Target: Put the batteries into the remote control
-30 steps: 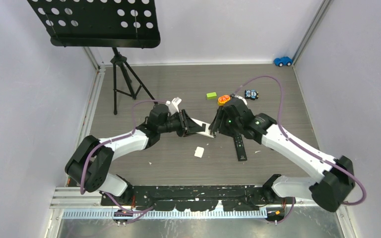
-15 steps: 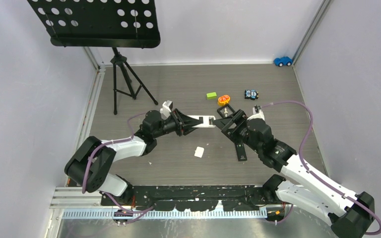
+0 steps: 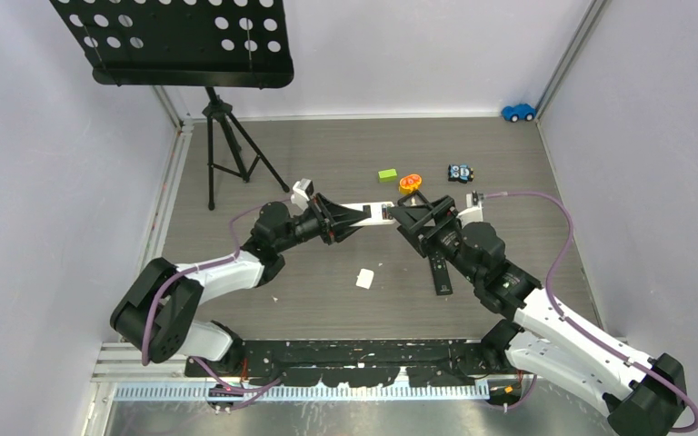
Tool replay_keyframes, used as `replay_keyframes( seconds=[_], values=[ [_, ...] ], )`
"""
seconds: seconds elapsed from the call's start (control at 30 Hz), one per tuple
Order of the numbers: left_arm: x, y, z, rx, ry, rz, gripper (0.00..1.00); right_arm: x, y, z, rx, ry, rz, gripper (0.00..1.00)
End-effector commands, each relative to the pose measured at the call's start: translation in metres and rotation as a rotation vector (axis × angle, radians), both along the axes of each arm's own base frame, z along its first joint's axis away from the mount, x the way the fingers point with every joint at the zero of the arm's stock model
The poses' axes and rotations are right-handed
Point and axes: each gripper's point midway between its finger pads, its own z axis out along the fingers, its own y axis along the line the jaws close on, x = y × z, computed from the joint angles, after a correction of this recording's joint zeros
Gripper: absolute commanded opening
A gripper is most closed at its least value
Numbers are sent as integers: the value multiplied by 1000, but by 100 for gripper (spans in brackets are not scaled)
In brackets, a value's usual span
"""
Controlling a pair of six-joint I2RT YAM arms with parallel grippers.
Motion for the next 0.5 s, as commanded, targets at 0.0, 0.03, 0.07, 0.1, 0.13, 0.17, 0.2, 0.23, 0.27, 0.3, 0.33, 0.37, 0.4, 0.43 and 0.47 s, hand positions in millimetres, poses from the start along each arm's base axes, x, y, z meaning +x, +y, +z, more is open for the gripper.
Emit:
replay_keyframes(
  seconds=[0.0,0.03,0.07,0.1,0.13,0.17,0.2,0.23,0.27,0.3,0.33,0.37,0.4,0.43,0.47],
  values=[
    [-2,2,35,-72,-94,4,0,4,0,22,78,-57,-18,77],
    [-2,2,35,-72,-93,3,0,4,0,21,78,-55,-18,77],
    [-3,2,35,-73,-92,2,0,4,0,21,77,-54,-16,77],
    [-2,2,35,-72,-92,2,0,5,1,20,75,-53,-16,77],
    [-2,3,35,-73,-90,2,0,5,1,18,70,-49,-15,76],
    [-3,2,35,-74,-90,-2,0,6,2,17,65,-43,-15,76],
    [-3,2,36,-74,-91,-3,0,6,2,14,57,-33,-13,76],
    [-3,2,36,-75,-89,-5,0,6,3,11,50,-22,-12,75],
    [-4,2,36,-77,-89,-8,0,7,4,11,47,-17,-9,75],
    [-4,2,36,-79,-88,-10,0,7,5,9,46,-14,-7,74],
    [-4,2,37,-81,-89,-12,0,8,6,8,45,-11,-7,73],
    [-5,1,37,-82,-86,-15,0,9,6,7,47,-9,-6,72],
    [-5,2,38,-85,-87,-15,0,9,8,6,52,-6,-3,71],
    [-6,2,39,-87,-88,-17,0,9,8,5,55,-5,-4,69],
    [-6,2,39,-89,-87,-18,0,10,9,5,60,-4,-4,68]
  ],
)
